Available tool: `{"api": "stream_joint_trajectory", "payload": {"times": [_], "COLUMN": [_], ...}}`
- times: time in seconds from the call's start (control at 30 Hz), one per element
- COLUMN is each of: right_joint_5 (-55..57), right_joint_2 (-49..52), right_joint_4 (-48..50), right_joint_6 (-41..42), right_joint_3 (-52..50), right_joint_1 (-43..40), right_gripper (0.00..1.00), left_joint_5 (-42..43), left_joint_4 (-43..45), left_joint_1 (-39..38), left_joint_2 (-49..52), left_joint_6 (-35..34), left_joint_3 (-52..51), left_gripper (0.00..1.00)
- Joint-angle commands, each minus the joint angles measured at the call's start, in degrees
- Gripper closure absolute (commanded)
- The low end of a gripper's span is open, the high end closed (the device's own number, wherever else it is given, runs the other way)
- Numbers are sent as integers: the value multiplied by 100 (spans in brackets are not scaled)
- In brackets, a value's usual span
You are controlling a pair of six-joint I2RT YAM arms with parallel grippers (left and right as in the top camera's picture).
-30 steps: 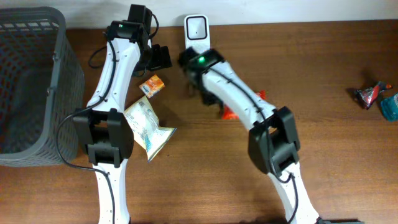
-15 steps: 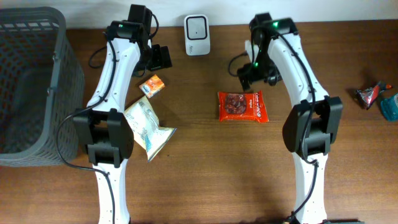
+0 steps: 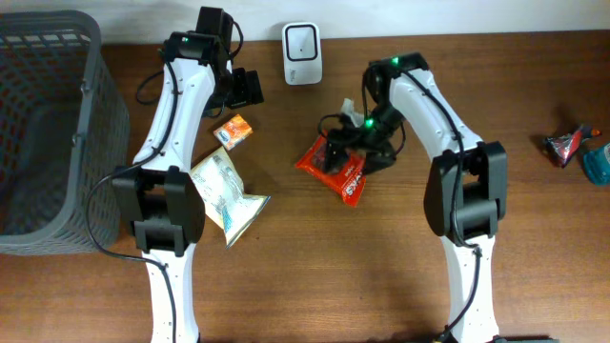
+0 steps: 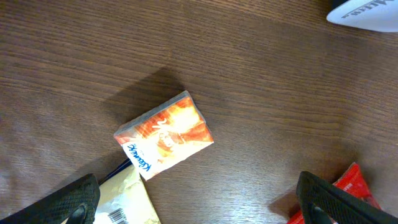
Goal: Scan the item barcode
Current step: 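Raise the red bag with the right gripper up to the scanner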
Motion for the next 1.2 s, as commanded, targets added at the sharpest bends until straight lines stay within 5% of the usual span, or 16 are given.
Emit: {"api": "stream_joint_trajectory", "payload": {"times": [0.0, 0.13, 0.3, 0.6, 0.67, 0.9, 1.17], "right_joint_5": [1316, 2247, 3755, 3919, 3921, 3919, 3311], "right_joint_2": [-90, -87, -85, -85, -85, -87, -90], "right_joint_4": [-61, 299, 1386, 1980, 2028, 2575, 2822], "right_joint_6": [-107, -1193, -1226, -916, -782, 468, 990], "right_joint_3": [850, 647, -199, -855, -881, -844, 680], "right_joint_1": [-63, 442, 1427, 1429, 1436, 1390, 898], "right_gripper": [2, 0, 7, 24, 51, 96, 96], "left_joint_5": [42, 42, 42, 42, 42, 42, 42], "left_joint_4": [-9, -9, -9, -9, -9, -9, -9], "left_joint_1": [-7, -7, -7, -2, 0, -7, -2], "left_joint_2": [-76, -76, -76, -76, -76, -79, -79], "left_joint_6": [-15, -15, -15, -15, -15, -15, -15], "left_joint_3": [46, 46, 46, 46, 46, 46, 46], "left_gripper": [1, 1, 1, 1, 1, 1, 1]}}
